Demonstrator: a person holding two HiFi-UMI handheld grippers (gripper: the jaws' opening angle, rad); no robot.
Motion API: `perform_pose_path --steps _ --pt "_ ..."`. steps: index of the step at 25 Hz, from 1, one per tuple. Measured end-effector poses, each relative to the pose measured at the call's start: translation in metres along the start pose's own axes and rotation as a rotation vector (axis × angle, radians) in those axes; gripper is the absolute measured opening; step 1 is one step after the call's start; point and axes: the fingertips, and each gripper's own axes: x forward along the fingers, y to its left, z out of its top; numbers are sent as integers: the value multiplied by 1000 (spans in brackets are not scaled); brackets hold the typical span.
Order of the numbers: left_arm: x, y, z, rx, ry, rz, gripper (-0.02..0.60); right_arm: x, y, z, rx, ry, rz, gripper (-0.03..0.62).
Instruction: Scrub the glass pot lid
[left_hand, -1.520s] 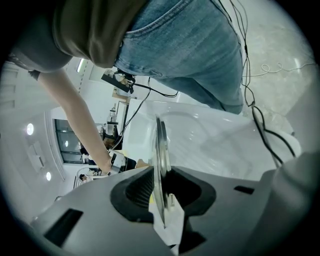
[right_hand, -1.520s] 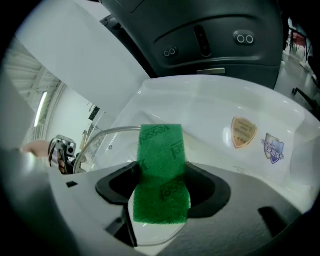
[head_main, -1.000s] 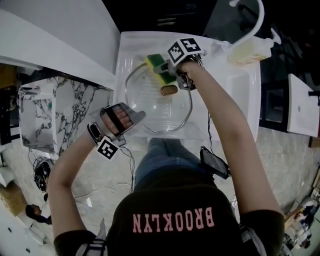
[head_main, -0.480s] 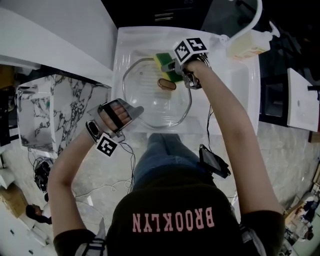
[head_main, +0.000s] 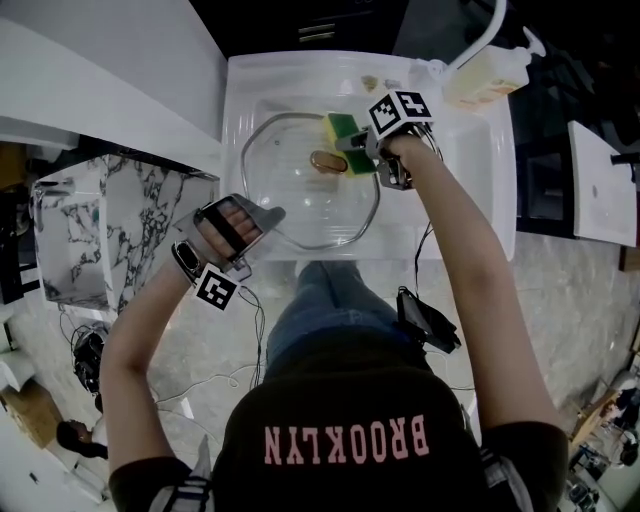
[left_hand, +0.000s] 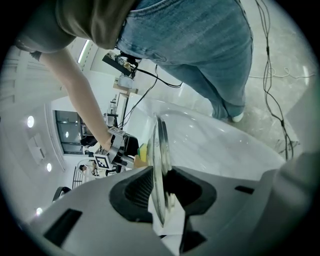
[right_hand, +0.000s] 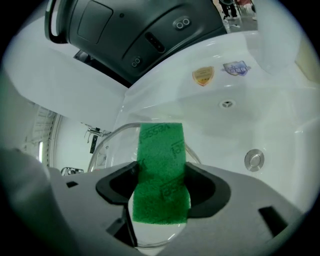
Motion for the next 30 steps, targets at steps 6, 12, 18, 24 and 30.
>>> perform_pose_path --steps 6,12,18,24,30 --pt "-1 2 0 -5 12 8 97 -12 -20 -35 84 -34 21 281" --pt "-1 4 -2 6 26 12 96 -21 -29 -68 136 -70 31 281" --pt "-2 6 -3 15 48 15 97 -31 -27 -99 81 -62 -16 281" --pt "-1 8 3 9 46 19 95 -74 -9 -93 13 -366 -15 281" --pt "0 12 2 20 74 18 95 -138 11 -91 -42 -714 -44 281"
